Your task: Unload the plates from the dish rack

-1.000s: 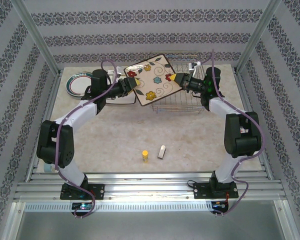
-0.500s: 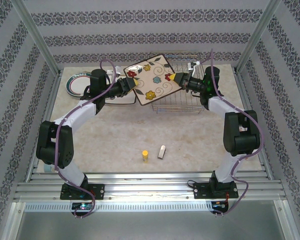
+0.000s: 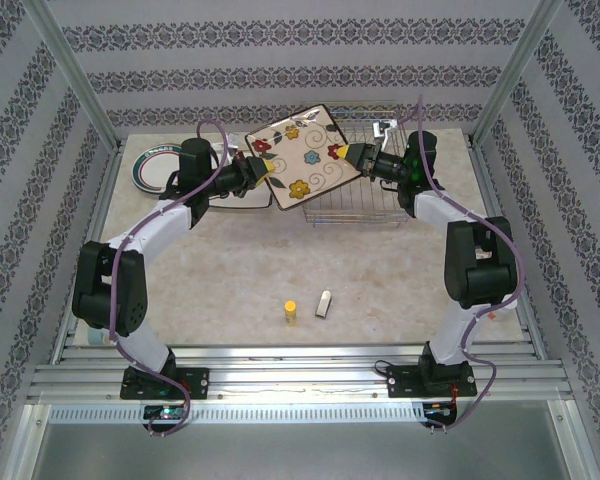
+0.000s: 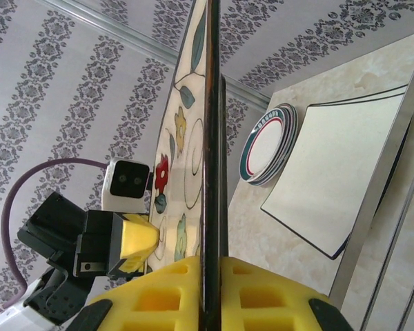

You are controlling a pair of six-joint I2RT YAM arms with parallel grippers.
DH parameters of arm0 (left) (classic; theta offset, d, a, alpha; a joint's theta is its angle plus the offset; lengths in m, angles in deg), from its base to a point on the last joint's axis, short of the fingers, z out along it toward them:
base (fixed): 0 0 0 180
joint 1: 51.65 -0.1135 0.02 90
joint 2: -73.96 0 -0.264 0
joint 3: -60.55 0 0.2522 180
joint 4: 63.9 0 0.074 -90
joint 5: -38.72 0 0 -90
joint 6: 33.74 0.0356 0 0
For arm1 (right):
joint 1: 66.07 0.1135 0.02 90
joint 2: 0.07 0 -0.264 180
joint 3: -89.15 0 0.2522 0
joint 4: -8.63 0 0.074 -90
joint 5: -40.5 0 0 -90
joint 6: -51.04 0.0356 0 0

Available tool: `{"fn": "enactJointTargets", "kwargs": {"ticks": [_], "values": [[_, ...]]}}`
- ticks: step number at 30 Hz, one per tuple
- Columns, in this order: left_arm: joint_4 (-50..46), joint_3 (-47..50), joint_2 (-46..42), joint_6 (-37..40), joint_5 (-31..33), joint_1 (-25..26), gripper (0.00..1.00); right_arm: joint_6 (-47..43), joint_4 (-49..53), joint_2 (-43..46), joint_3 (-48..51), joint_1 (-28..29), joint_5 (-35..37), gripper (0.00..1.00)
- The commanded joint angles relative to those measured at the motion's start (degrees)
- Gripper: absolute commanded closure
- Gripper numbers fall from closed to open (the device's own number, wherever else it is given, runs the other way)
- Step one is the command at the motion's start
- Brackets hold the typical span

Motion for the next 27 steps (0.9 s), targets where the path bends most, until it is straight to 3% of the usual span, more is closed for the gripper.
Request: {"fn": "enactJointTargets", "kwargs": {"ticks": [1, 6, 13, 19, 20, 27], "values": [[4.74, -0.68, 1.52, 2.10, -0.46, 0.06, 1.00, 1.81, -3.29, 1.11, -4.35, 0.21, -1.24, 0.98], [9.36, 0.35, 1.75, -1.68, 1.22, 0.00, 1.00, 2.53, -1.73, -0.42, -5.36, -0.44, -0.45, 0.82], [13.30, 0.34, 2.01, -5.11, 2.05, -0.22, 1.00, 4.11, -0.03, -1.59, -5.59, -1.76, 2.18, 0.39], [15.84, 1.97, 0.41, -7.33, 3.36, -1.23, 1.00, 0.59, 6.77, 0.50, -4.96, -3.74, 5.25, 0.14], [15.91, 2.32, 0.10, -7.47, 3.82, -1.49, 1.00, -0.70, 8.97, 1.00, -5.14, -4.44, 5.79, 0.03], [18.57, 6.21, -4.87, -8.55, 8.69, -2.88, 1.00, -23.76, 43.09, 5.20, -14.35, -8.13, 12.98, 0.02]]}}
